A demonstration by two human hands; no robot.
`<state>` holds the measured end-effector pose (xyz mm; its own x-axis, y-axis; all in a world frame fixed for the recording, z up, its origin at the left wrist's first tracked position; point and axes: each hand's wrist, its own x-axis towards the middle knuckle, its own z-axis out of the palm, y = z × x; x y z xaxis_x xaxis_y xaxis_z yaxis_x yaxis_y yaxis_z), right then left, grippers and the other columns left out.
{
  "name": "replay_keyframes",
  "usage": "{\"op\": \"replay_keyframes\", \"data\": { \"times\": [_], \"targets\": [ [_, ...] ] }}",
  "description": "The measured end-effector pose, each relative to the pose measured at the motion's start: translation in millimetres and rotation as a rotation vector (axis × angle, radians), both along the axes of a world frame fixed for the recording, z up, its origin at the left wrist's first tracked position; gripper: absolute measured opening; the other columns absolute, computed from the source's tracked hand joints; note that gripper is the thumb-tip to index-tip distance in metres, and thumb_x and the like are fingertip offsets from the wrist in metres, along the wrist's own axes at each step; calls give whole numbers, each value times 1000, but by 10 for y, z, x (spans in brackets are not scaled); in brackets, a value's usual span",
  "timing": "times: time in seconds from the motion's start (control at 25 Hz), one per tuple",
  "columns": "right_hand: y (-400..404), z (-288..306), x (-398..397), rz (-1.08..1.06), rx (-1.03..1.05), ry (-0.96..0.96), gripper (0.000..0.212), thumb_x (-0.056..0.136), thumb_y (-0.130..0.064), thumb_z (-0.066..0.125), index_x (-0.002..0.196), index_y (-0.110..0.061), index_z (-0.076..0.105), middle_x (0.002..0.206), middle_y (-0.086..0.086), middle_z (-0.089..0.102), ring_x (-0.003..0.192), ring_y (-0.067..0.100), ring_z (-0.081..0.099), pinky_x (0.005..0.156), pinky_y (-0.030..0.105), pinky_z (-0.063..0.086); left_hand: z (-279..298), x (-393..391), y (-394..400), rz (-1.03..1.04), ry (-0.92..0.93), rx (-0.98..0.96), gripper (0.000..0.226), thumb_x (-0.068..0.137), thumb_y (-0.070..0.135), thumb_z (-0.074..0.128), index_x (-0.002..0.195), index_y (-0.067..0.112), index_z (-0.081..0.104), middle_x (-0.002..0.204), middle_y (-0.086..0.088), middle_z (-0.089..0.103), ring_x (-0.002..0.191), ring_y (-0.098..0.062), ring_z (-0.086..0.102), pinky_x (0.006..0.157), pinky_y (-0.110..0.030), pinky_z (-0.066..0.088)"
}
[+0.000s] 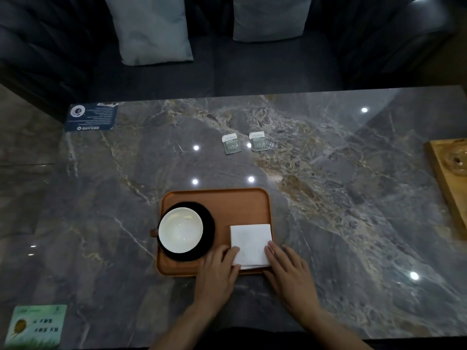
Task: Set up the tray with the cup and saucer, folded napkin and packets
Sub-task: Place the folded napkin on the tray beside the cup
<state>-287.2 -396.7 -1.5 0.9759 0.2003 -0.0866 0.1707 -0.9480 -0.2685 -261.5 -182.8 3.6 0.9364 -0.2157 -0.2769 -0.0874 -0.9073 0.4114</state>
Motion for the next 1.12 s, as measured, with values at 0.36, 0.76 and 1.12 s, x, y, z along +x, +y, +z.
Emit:
{"op": "replay_keyframes", "data": {
  "times": [0.36, 0.76, 1.12],
  "targets": [
    [-394, -105, -259, 226, -55, 135, 66, 91, -50, 50, 151, -27, 34, 158, -8, 33, 140, 26, 41, 108, 41, 28, -57, -209, 282, -332, -12, 191, 64, 89, 57, 48, 146, 29, 37, 158, -1, 32, 139, -22, 40, 109, -44, 36],
    [-343, -133, -313, 183, -34, 182, 61, 93, -44, 47, 151, -28, 32, 157, -8, 35, 137, 27, 44, 108, 42, 30, -10, -177, 325, -377, 51, 213, 68, 86, 54, 51, 147, 28, 35, 159, 0, 29, 141, -24, 37, 109, -49, 35],
    [-309, -65, -241, 158, -28, 157, 53, 92, -35, 46, 144, -26, 47, 151, -6, 45, 133, 29, 50, 104, 40, 33, 39, -153, 299, -404, 63, 249, 69, 86, 58, 51, 146, 30, 35, 158, 0, 32, 138, -25, 40, 109, -49, 34]
  ]
}}
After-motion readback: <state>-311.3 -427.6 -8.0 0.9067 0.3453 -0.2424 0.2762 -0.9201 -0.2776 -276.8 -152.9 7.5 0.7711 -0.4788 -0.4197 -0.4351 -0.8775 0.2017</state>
